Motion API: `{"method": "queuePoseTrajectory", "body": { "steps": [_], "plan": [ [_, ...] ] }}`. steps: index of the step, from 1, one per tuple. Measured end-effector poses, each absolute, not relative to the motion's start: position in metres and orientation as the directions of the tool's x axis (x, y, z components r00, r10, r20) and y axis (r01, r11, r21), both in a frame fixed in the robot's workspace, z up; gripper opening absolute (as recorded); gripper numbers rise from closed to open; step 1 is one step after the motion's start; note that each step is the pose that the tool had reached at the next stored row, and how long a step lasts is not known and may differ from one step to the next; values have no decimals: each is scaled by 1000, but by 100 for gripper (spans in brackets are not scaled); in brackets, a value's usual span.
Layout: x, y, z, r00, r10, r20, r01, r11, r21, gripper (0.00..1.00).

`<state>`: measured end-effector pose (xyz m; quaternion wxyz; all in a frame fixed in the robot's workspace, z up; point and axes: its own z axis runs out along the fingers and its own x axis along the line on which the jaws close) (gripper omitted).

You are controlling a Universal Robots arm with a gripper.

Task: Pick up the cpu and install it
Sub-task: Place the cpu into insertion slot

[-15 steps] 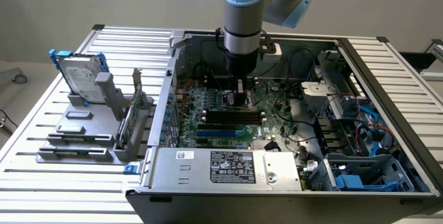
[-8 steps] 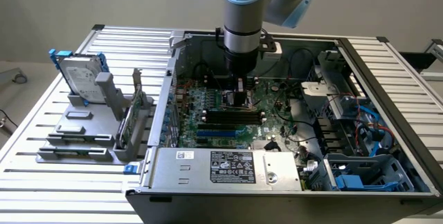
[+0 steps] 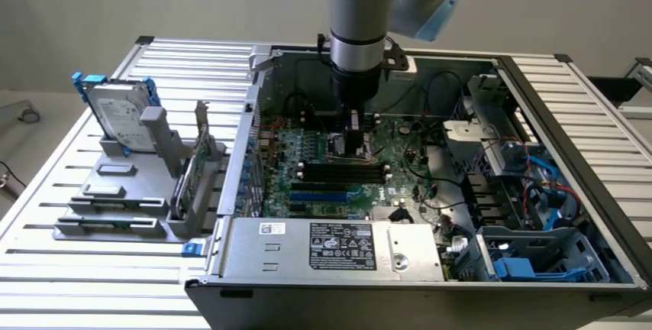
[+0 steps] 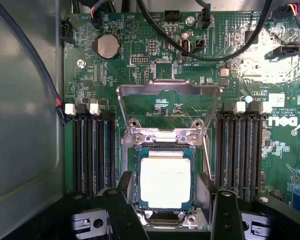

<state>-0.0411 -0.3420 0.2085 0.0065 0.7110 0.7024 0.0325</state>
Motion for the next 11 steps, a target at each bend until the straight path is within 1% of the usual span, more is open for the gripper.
{"method": "queuePoseTrajectory", "body": {
  "steps": [4,5,7,8,10,11],
  "plan": [
    [-41,-342,220,11,999,38,998,-13,55,62],
    [-41,-342,223,11,999,38,998,-13,55,60],
    [-41,-342,228,11,999,39,998,-13,55,47],
    [-41,-342,229,11,999,41,998,-13,55,47],
    [-40,-342,232,11,999,45,998,-14,54,35],
    [-40,-342,234,12,999,49,998,-15,54,35]
  ]
}}
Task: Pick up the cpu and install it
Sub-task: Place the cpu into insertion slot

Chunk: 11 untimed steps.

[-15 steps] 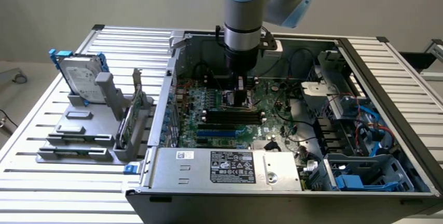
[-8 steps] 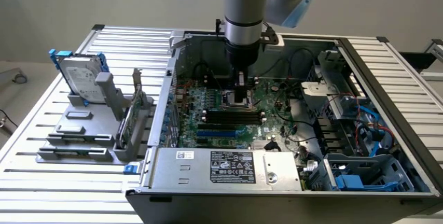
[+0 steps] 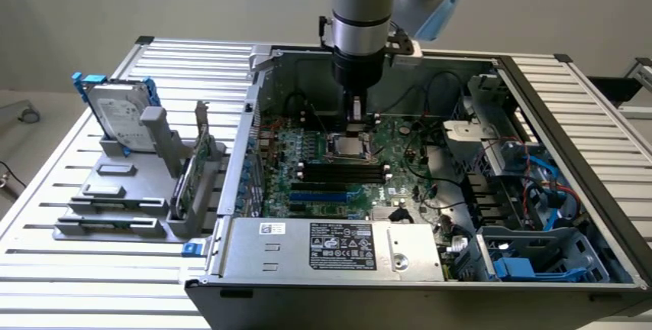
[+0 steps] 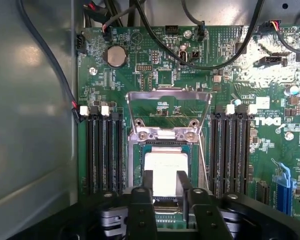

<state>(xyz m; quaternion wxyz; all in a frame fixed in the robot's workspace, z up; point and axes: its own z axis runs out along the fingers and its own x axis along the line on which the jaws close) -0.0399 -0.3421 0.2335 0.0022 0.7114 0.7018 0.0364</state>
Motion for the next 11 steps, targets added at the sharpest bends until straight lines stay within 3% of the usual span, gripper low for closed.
{"method": "queuePoseTrajectory", "body": {
  "steps": [3,5,6,11],
  "plan": [
    [-41,-344,236,19,998,63,998,-22,53,18],
    [-43,-346,238,21,997,70,998,-25,50,18],
    [-45,-348,240,22,997,74,998,-25,49,11],
    [-53,-353,244,23,996,90,999,-27,44,11]
  ]
}}
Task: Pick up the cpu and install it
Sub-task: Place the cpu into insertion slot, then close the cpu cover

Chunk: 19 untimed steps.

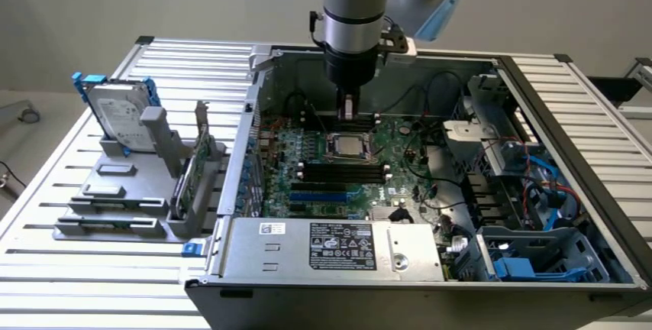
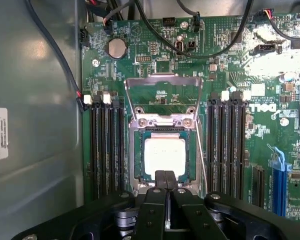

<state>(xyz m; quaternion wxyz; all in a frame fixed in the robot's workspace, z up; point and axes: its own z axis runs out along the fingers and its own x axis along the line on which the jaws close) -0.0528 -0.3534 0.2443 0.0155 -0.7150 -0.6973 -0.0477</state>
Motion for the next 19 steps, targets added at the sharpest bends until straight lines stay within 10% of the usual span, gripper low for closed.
{"method": "queuePoseTrajectory", "body": {
  "steps": [19],
  "plan": [
    [-66,-358,247,28,994,103,999,-33,42,11]
  ]
}}
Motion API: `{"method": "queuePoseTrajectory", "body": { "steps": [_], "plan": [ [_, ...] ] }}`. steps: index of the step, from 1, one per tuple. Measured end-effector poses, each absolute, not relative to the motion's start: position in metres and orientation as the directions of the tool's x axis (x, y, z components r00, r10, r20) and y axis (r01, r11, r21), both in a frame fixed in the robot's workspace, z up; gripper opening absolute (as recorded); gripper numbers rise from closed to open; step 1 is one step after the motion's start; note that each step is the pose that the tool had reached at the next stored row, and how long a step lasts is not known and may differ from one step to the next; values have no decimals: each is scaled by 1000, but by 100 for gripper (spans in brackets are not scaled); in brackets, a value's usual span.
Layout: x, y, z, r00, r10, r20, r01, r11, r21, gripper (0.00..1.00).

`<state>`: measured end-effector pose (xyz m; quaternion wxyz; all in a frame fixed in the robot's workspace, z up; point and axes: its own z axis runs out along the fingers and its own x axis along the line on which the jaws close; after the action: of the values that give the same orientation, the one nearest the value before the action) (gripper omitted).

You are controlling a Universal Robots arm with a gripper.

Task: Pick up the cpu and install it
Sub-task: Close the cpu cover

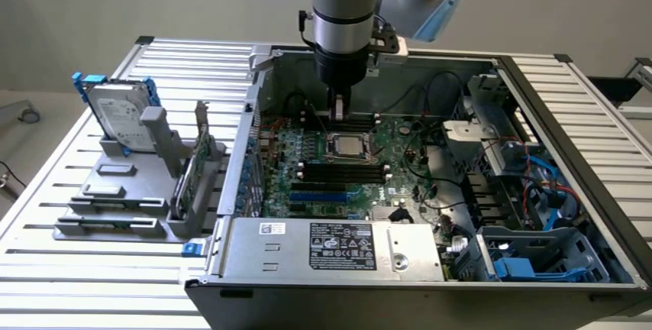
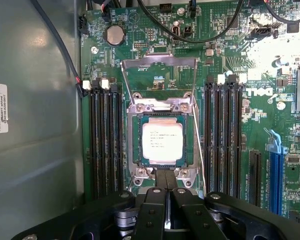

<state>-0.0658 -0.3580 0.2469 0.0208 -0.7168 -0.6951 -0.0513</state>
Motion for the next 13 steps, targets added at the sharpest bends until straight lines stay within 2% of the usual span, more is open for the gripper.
{"method": "queuePoseTrajectory", "body": {
  "steps": [5,13],
  "plan": [
    [-65,-358,247,28,994,103,999,-33,41,11],
    [-30,-358,250,28,992,122,999,-33,40,11]
  ]
}}
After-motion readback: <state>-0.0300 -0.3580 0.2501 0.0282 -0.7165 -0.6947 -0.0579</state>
